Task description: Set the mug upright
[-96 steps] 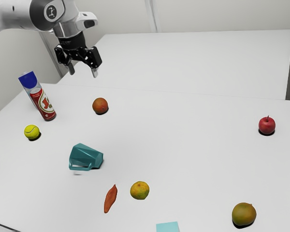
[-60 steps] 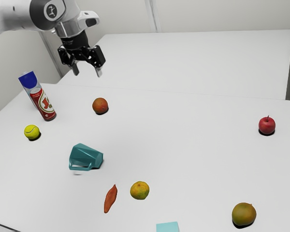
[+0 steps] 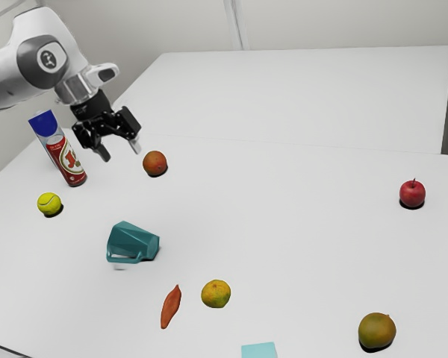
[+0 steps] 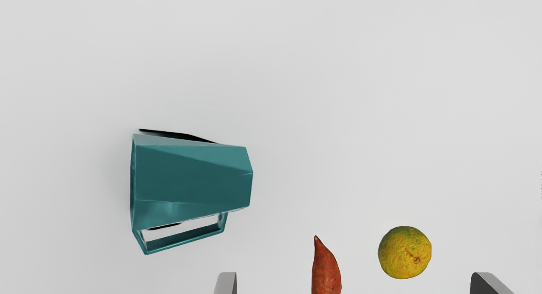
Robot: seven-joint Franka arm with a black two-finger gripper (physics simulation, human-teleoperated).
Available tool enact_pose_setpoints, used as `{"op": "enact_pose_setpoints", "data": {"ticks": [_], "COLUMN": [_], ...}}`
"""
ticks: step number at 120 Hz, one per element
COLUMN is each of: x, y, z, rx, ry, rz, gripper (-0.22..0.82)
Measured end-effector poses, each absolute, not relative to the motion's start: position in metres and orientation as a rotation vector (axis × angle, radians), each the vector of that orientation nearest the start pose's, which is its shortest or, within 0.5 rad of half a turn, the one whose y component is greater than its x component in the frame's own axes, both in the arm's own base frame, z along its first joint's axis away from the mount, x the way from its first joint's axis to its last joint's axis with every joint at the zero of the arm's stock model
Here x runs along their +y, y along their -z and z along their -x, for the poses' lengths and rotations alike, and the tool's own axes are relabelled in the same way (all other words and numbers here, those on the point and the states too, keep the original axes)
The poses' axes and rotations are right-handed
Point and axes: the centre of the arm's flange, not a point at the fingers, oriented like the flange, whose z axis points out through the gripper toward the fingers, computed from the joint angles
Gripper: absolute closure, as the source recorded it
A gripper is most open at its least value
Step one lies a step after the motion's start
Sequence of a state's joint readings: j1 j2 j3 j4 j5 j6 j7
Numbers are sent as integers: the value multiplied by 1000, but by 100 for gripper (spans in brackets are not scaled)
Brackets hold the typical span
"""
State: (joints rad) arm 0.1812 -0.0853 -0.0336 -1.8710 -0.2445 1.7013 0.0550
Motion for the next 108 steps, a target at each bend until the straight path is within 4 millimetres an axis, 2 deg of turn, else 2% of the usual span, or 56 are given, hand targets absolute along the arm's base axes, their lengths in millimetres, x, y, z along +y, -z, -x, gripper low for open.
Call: {"op": "enact_pose_setpoints", "data": {"ticks": [7,29,44,59,73,92,108], "x": [69,97,107,117,131,154,165], "y": [-522,-466,-438,-400,-385,-377,-367], "z": [-521,-511,-504,-507,-506,-498,-489], "rx": [-276,-364,-404,-374,-311,-248,-199], "ry": [-134,-244,-286,-306,-247,-157,-119], "rz": [3402,3443,3481,3533,3571,3599,3625], "gripper": [0,0,0,0,0,0,0]}}
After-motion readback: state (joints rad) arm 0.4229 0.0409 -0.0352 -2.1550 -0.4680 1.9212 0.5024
